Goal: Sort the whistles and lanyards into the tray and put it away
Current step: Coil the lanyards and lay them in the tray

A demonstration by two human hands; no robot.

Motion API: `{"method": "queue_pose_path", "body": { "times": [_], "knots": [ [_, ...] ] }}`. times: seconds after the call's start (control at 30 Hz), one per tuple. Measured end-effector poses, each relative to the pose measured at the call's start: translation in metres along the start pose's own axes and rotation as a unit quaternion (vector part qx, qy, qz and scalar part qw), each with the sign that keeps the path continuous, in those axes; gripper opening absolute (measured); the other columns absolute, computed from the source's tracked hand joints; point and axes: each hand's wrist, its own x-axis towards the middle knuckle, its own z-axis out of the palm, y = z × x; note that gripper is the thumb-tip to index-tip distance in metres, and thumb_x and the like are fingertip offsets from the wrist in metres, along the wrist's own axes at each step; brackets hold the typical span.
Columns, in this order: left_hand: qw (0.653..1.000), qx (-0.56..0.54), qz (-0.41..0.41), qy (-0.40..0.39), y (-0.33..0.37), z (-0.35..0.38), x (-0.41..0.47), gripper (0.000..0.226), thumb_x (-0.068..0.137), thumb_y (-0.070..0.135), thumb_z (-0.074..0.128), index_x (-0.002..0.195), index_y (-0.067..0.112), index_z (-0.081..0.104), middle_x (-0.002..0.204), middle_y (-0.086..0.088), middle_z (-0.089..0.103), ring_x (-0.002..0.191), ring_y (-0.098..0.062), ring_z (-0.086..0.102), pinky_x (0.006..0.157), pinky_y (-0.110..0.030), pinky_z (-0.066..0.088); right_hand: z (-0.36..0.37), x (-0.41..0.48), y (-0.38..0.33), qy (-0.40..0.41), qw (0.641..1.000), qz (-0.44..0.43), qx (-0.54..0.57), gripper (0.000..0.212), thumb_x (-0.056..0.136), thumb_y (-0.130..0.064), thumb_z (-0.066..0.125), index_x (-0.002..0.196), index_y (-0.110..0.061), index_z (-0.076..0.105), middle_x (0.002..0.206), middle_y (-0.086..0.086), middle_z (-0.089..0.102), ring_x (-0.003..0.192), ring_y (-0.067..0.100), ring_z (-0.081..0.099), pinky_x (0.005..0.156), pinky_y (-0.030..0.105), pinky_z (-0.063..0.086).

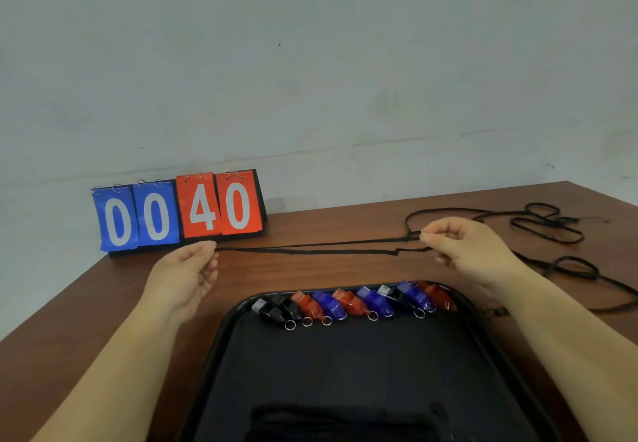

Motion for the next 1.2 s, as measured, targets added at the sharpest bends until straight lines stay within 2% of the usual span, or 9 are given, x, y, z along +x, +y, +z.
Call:
{"method": "queue_pose_path", "body": {
  "times": [0.2,0.3,0.4,0.57,0.67,0.77,0.87,1.03,1.2],
  "knots": [
    [0.997,-0.004,0.033,0.064,-0.002,-0.004,0.003,0.013,0.098,0.010,0.068,0.108,0.018,0.071,0.105,-0.003,0.072,0.096,-0.013,0.068,0.083,-0.030,0.054,0.000,0.002,0.003,-0.044,0.999,0.015,0.025,0.009,0.092,-0.002,0.070,0.098,-0.009,0.073,0.089,0.013,0.072,0.071,0.011,0.067,0.068,0.020,0.058],
    [0.995,-0.010,0.045,0.088,-0.003,-0.004,0.004,0.016,0.098,0.012,0.068,0.112,0.018,0.071,0.108,-0.002,0.072,0.100,-0.013,0.068,0.085,-0.030,0.055,-0.002,-0.001,0.002,-0.064,0.991,-0.027,-0.111,0.015,0.094,-0.008,0.069,0.102,-0.020,0.074,0.092,0.002,0.074,0.079,0.012,0.068,0.069,0.013,0.051],
    [0.994,-0.001,0.049,0.099,-0.007,-0.003,0.004,0.016,0.097,0.013,0.069,0.112,0.019,0.071,0.111,-0.003,0.072,0.100,-0.014,0.069,0.085,-0.030,0.055,-0.003,-0.004,-0.001,-0.074,0.964,-0.067,-0.247,0.015,0.097,-0.020,0.066,0.102,-0.033,0.072,0.097,-0.014,0.070,0.089,0.002,0.065,0.073,0.013,0.044],
    [0.994,0.018,0.043,0.103,-0.010,-0.002,0.005,0.018,0.097,0.017,0.069,0.115,0.020,0.070,0.111,-0.003,0.072,0.101,-0.014,0.069,0.086,-0.031,0.056,-0.001,-0.004,-0.003,-0.051,0.955,-0.071,-0.282,0.007,0.097,-0.028,0.065,0.099,-0.030,0.072,0.087,-0.008,0.074,0.084,0.004,0.068,0.078,0.021,0.051],
    [0.993,0.025,0.046,0.103,-0.010,-0.001,0.004,0.017,0.098,0.019,0.068,0.115,0.021,0.070,0.109,-0.004,0.072,0.100,-0.015,0.069,0.087,-0.032,0.057,-0.001,-0.004,-0.004,-0.033,0.973,-0.061,-0.219,0.008,0.098,-0.027,0.064,0.095,-0.028,0.072,0.081,-0.007,0.077,0.077,0.003,0.072,0.079,0.024,0.055],
    [0.994,0.031,0.047,0.098,-0.010,-0.001,0.003,0.013,0.099,0.021,0.067,0.111,0.023,0.069,0.107,-0.004,0.073,0.100,-0.016,0.070,0.088,-0.033,0.057,0.003,-0.005,-0.006,-0.011,0.999,-0.023,-0.042,0.008,0.098,-0.018,0.066,0.098,-0.015,0.073,0.087,0.001,0.079,0.081,0.010,0.076,0.076,0.022,0.060],
    [0.994,0.026,0.047,0.096,-0.011,-0.001,0.002,0.012,0.099,0.021,0.066,0.111,0.022,0.069,0.106,-0.003,0.074,0.098,-0.015,0.070,0.084,-0.031,0.057,0.008,-0.007,-0.010,0.000,0.997,-0.006,0.082,0.008,0.097,-0.008,0.066,0.102,-0.007,0.072,0.092,0.010,0.075,0.079,0.012,0.072,0.077,0.023,0.062],
    [0.996,0.010,0.032,0.088,-0.012,0.000,0.003,0.009,0.100,0.021,0.066,0.108,0.021,0.068,0.106,-0.005,0.076,0.096,-0.013,0.073,0.080,-0.029,0.057,0.008,-0.007,-0.015,0.034,0.985,0.024,0.165,0.009,0.095,-0.005,0.067,0.102,-0.008,0.073,0.085,0.007,0.072,0.077,0.012,0.067,0.082,0.027,0.060],
    [0.996,-0.010,0.010,0.086,-0.009,0.003,-0.001,0.006,0.099,0.017,0.067,0.104,0.020,0.067,0.103,-0.005,0.074,0.094,-0.012,0.072,0.081,-0.028,0.056,0.006,-0.006,-0.015,0.056,0.973,0.052,0.217,0.012,0.093,-0.007,0.071,0.104,-0.008,0.073,0.086,0.005,0.073,0.078,0.011,0.070,0.077,0.026,0.058]
  ]
}}
